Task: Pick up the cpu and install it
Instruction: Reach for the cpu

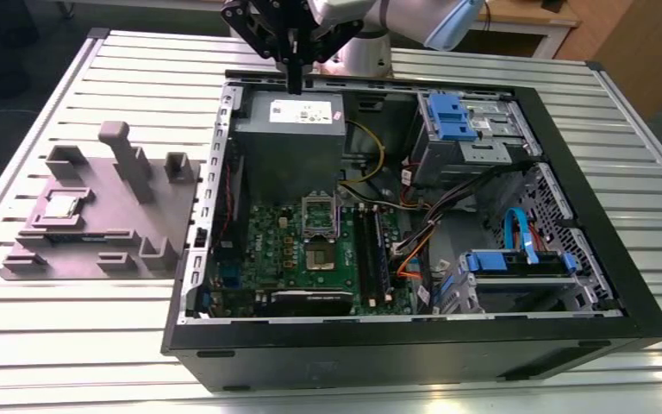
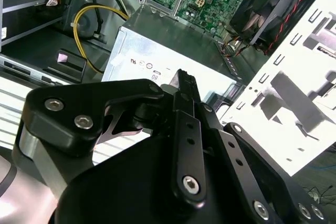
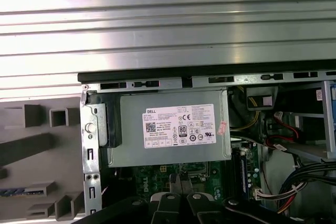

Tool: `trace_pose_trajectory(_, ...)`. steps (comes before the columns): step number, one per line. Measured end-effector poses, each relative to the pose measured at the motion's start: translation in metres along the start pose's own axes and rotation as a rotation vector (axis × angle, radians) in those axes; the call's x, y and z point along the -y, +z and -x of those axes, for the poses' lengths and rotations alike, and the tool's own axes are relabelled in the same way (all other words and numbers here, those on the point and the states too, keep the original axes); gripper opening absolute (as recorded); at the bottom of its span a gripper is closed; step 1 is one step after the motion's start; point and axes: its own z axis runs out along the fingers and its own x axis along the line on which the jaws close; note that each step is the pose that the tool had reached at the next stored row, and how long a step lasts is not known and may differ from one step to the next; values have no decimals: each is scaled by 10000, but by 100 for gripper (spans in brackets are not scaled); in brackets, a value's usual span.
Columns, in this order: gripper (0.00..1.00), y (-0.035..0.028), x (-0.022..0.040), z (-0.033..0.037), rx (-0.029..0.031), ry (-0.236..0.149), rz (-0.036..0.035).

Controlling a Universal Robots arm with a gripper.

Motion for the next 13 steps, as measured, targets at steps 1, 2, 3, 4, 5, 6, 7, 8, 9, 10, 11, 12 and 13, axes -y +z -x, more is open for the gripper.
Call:
trace_pose_trajectory(1,10,0,0,-2,0,-1,0)
trace_pose_trajectory(2,10,0,0,-4,-1,-1,0)
trace_pose_trajectory(3,10,0,0,-5,-1,0,0)
trace_pose_trajectory(4,10,0,0,-5,-2,0,-1)
trace_pose_trajectory(5,10,0,1,-6,-3,0,-1)
trace_pose_trajectory(6,10,0,1,-6,-4,0,-2)
trace_pose_trajectory(7,10,0,1,-6,-4,0,-2)
trace_pose_trajectory(8,10,1,1,-8,-4,1,-1)
trace_pose_trajectory(9,10,1,1,-9,-3,0,0)
trace_pose_trajectory(10,10,2,1,-13,-3,0,1)
trace_pose_trajectory(11,10,1,1,-15,-4,0,-1)
trace_pose_trajectory(12,10,1,1,-16,-4,0,-1)
trace_pose_trajectory(13,10,2,1,-18,-4,0,-1)
